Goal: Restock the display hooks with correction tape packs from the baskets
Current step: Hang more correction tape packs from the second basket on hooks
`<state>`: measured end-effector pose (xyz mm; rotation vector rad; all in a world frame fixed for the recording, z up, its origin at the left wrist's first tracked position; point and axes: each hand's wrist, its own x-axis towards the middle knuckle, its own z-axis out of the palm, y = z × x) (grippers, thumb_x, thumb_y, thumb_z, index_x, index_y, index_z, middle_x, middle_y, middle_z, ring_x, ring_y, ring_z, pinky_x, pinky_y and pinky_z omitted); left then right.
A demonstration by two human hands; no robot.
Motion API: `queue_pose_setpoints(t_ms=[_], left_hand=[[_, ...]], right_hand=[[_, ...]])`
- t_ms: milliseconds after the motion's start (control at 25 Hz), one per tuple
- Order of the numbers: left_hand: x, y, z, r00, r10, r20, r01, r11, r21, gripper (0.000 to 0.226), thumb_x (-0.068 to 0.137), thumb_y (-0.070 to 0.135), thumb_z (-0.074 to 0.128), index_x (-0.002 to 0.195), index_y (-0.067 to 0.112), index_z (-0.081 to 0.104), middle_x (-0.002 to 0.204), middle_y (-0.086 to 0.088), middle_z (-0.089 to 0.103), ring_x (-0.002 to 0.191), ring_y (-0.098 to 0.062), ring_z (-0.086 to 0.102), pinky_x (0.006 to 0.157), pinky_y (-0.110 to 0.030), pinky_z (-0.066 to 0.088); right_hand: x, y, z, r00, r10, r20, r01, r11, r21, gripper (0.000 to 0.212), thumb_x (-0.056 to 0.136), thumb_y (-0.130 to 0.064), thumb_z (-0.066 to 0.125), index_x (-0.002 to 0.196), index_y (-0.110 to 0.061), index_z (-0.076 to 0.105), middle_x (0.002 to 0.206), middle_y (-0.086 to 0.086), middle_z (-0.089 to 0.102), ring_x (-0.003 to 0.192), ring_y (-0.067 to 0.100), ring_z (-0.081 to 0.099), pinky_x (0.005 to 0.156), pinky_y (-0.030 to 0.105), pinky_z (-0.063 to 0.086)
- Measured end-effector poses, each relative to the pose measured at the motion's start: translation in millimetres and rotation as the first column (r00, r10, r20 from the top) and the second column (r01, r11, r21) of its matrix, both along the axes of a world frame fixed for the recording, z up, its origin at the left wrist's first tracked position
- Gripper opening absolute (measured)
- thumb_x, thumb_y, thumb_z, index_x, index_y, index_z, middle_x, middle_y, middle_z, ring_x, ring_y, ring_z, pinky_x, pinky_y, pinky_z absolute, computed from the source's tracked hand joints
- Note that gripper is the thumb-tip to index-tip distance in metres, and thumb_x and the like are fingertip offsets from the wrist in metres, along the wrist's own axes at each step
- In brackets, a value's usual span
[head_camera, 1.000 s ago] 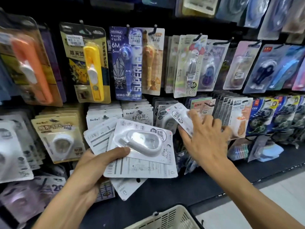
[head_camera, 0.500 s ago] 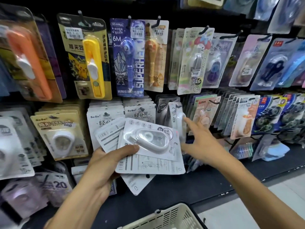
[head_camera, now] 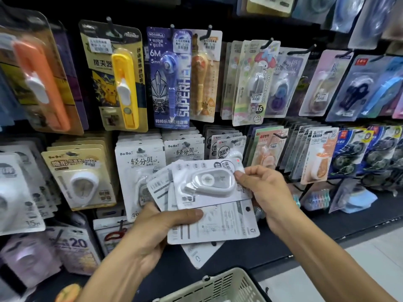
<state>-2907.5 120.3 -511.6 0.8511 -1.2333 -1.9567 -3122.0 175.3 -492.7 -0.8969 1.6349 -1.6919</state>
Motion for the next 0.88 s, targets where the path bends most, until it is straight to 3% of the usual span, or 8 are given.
queue_pose_setpoints(t_ms=[80,160,280,360,480,680,800,880], left_hand=[[3,-4,1,0.999,0.04,0.025,-0.039,0.999,-0.015,0.051,0.045,-0.004,0.084,0.094,0.004,0.077,0.095,-0.017,0.079,0.083,-0.031,0.078,0.057,-0.033,0.063],[10,-10,3,0.995,0.093,0.048,-0.09,0.994,-0.06,0.053,0.046,-0.004,0.083,0.098,0.003,0.076,0.094,-0.015,0.08,0.082,-0.03,0.078,0.056,-0.032,0.062],[23,-18,9,0.977,0.189,0.101,-0.17,0.97,-0.172,0.048,0.053,-0.007,0.084,0.098,0.007,0.076,0.093,-0.012,0.08,0.083,-0.029,0.079,0.059,-0.034,0.063],[33,-24,14,0.954,0.262,0.145,-0.22,0.942,-0.254,0.043,0.062,-0.011,0.084,0.097,0.012,0.076,0.089,-0.006,0.081,0.08,-0.024,0.079,0.056,-0.03,0.062],[45,-30,23,0.936,0.321,0.147,-0.265,0.913,-0.309,0.046,0.06,-0.006,0.087,0.098,0.017,0.074,0.086,0.002,0.081,0.075,-0.018,0.078,0.051,-0.022,0.059],[44,-29,29,0.966,0.257,0.035,-0.241,0.938,-0.249,0.055,0.046,0.0,0.084,0.099,0.011,0.075,0.093,-0.009,0.081,0.08,-0.028,0.079,0.053,-0.029,0.061],[36,-25,25,0.983,0.182,-0.018,-0.182,0.969,-0.168,0.057,0.044,-0.001,0.082,0.1,0.006,0.075,0.1,-0.017,0.079,0.085,-0.034,0.078,0.056,-0.035,0.062],[34,-24,24,0.985,0.169,-0.044,-0.173,0.977,-0.128,0.049,0.046,-0.002,0.08,0.094,0.007,0.078,0.101,-0.018,0.078,0.086,-0.035,0.078,0.057,-0.037,0.062]], right_hand=[[-12,-2,2,0.987,-0.144,-0.068,0.142,0.989,-0.032,0.009,0.093,-0.018,0.071,0.084,-0.017,0.068,0.072,-0.001,0.075,0.056,0.013,0.069,0.046,0.027,0.053],[-30,-4,7,0.973,-0.217,-0.079,0.21,0.973,-0.093,0.005,0.096,-0.021,0.067,0.092,-0.02,0.067,0.075,-0.002,0.073,0.045,0.014,0.062,0.036,0.025,0.044],[-61,-4,19,0.974,-0.142,-0.177,0.131,0.989,-0.073,0.011,0.099,-0.017,0.063,0.102,-0.023,0.073,0.062,-0.004,0.066,0.035,0.011,0.042,0.032,0.019,0.031],[-69,-9,27,0.975,-0.061,-0.216,0.055,0.998,-0.034,0.017,0.098,-0.008,0.063,0.105,-0.018,0.074,0.06,-0.003,0.067,0.037,0.01,0.048,0.033,0.021,0.038],[-63,-26,35,0.977,-0.03,-0.21,0.02,0.999,-0.05,0.014,0.093,-0.004,0.068,0.093,-0.017,0.075,0.066,-0.003,0.073,0.046,0.008,0.057,0.04,0.021,0.048],[-48,-58,36,0.969,-0.178,-0.171,0.162,0.982,-0.099,0.019,0.087,-0.008,0.077,0.091,-0.022,0.065,0.079,0.004,0.07,0.046,0.0,0.06,0.049,0.023,0.05],[-53,-65,40,0.943,-0.282,-0.175,0.271,0.959,-0.083,0.031,0.082,-0.011,0.082,0.093,-0.025,0.057,0.09,0.009,0.07,0.08,0.02,0.073,0.077,0.04,0.059],[-54,-64,41,0.937,-0.282,-0.205,0.278,0.959,-0.051,0.032,0.082,-0.016,0.083,0.094,-0.026,0.055,0.091,0.006,0.068,0.088,0.027,0.07,0.081,0.04,0.057]])
